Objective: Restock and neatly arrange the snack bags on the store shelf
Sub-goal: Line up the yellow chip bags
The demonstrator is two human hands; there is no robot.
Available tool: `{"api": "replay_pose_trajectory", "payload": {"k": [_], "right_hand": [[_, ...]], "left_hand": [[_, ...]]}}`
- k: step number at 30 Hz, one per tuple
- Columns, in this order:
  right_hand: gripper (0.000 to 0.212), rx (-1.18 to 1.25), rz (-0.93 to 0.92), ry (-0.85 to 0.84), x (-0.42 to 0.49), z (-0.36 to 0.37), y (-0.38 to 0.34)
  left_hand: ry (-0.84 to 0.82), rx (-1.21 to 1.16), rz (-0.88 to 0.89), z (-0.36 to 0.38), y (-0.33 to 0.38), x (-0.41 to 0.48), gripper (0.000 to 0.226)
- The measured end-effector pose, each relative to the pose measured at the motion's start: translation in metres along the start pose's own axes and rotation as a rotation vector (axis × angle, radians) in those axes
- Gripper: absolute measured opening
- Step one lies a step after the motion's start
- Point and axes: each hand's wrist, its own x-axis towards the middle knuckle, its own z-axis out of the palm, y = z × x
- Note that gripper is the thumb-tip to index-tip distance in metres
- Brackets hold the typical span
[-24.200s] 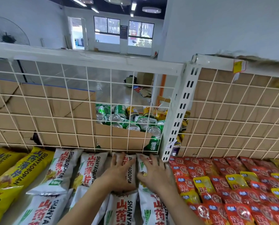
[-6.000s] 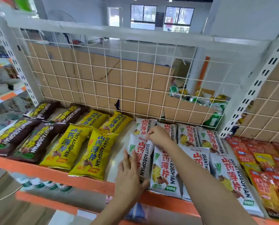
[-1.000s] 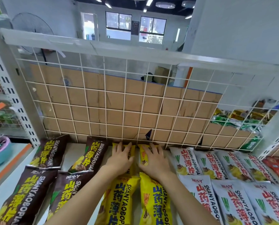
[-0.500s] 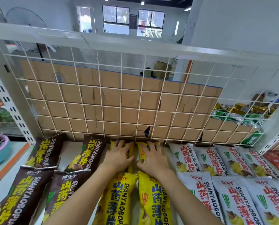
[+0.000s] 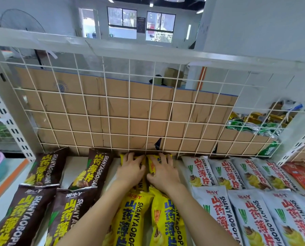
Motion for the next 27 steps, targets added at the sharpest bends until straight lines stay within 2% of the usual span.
{"api": "replay_pose_trajectory", "payload": {"k": [7,14,21,25,27], "right_hand": [[0.062,0.076,0.024,0.025,-0.009,-0.008,0.003],[0.056,0.156,0.002,0.172,-0.047,-0.023,0.021],[0.054,0.197,-0.002,0.174,-0.116,-0.018,0.023],[0.086,0.156,0.054,0.146,-0.153,-0.001,0.006],[0.093,0.151,0.079,0.135,-0.164,0.009,-0.001]], "left_hand": [[0.032,-0.151,0.008,-0.015,-0.004,-0.006,0.045],[0.114,-0.115,0.171,-0.043,-0.006,-0.046,0.040],[0.006,-0.051,0.392,-0.033,0.009,-0.078,0.033],[-0.068,0.077,0.457,-0.023,0.021,-0.074,0.029],[-0.099,0.118,0.450,-0.019,0.026,-0.071,0.027]]}}
